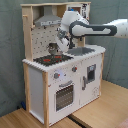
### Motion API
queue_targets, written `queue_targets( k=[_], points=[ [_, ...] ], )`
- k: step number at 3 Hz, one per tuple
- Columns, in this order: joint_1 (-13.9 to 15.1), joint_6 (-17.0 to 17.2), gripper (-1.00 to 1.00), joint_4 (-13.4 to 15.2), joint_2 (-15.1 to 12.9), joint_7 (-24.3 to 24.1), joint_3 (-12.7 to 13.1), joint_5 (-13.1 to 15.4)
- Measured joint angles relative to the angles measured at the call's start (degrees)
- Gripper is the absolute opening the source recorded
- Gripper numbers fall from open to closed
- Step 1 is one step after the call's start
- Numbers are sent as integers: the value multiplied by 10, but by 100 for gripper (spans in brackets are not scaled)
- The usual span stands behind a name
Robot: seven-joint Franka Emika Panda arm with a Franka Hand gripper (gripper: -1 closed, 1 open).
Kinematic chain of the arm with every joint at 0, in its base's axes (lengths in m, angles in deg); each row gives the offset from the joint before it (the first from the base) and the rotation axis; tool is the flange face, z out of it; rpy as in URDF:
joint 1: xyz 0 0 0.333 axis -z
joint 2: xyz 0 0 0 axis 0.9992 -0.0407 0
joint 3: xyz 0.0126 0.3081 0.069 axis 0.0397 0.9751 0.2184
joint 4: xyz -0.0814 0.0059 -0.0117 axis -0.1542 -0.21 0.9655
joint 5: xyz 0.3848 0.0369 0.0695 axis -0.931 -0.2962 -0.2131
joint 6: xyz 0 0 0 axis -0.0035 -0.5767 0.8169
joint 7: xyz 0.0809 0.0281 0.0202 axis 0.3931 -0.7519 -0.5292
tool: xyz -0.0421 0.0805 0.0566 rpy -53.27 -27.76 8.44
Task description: Play with the kitchen
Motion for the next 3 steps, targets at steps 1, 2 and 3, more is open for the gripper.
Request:
queue_targets(
  k=[1, 2, 3],
  points=[
    [40, -2, -100, -16, 0, 11, 46, 0],
    [80, -12, -100, -23, 4, 21, 95, 0],
    [119, -16, -100, -47, 16, 26, 134, 0]
  ],
)
